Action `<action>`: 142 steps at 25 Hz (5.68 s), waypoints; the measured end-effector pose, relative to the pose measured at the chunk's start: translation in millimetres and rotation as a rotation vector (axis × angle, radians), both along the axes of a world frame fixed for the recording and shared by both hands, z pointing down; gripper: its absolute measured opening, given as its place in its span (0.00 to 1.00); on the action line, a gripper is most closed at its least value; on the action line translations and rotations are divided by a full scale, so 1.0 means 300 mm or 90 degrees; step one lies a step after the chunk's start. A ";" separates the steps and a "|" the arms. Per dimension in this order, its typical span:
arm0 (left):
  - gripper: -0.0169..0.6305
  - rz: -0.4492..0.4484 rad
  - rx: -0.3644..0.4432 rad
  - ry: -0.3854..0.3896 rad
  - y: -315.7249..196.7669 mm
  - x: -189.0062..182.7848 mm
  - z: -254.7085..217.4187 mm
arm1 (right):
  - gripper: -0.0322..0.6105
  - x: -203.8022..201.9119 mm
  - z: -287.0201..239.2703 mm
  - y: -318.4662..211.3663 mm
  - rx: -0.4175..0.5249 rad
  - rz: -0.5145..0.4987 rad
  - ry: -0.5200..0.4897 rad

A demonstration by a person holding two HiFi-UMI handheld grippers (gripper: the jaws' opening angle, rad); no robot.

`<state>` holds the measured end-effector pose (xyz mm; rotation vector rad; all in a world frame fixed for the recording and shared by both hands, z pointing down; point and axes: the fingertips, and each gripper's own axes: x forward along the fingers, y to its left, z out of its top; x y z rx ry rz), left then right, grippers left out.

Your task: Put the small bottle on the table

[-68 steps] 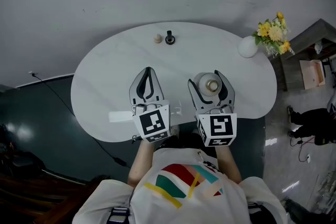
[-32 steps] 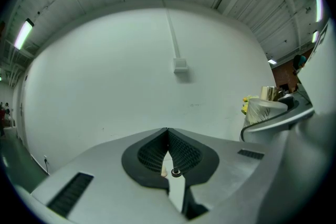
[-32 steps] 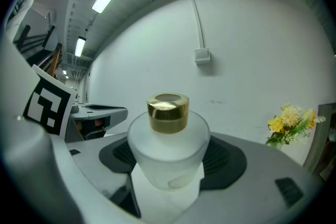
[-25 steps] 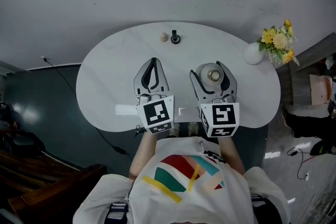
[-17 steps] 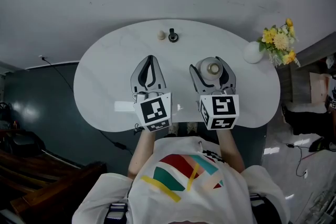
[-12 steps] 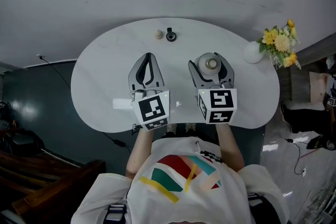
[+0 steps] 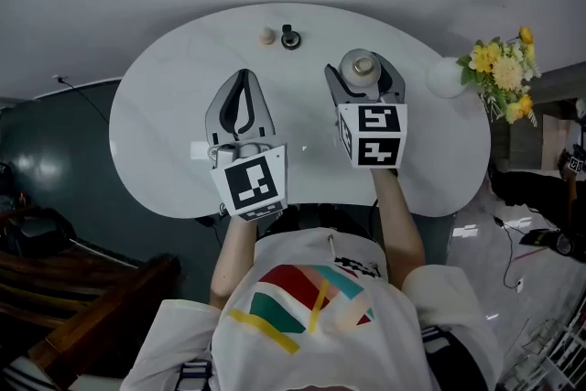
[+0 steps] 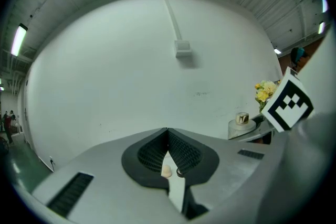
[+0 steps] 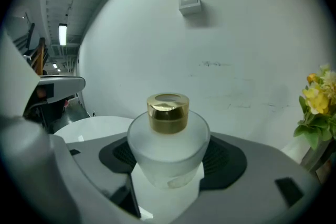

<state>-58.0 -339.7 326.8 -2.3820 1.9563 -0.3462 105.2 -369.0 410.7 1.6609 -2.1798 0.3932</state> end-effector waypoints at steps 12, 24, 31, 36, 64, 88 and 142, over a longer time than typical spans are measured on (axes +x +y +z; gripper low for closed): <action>0.05 0.027 -0.014 0.021 0.001 0.100 0.045 | 0.58 0.039 0.209 -0.181 -0.099 -0.025 0.023; 0.05 0.037 -0.058 0.004 0.000 0.137 0.139 | 0.58 0.092 0.446 -0.299 -0.167 -0.014 0.033; 0.05 0.025 -0.072 -0.009 0.010 0.120 0.181 | 0.58 0.115 0.477 -0.335 -0.161 -0.003 0.030; 0.05 0.019 -0.082 -0.026 0.015 0.111 0.208 | 0.58 0.137 0.486 -0.350 -0.155 0.005 0.032; 0.05 0.038 -0.071 -0.022 0.060 0.158 0.177 | 0.58 0.180 0.558 -0.299 -0.185 0.044 0.029; 0.05 0.024 0.015 0.005 0.172 0.093 -0.024 | 0.58 0.194 0.218 -0.223 -0.089 0.051 -0.014; 0.05 0.025 0.138 0.068 0.349 -0.116 -0.297 | 0.07 -0.295 -0.523 0.513 0.292 -0.071 -0.039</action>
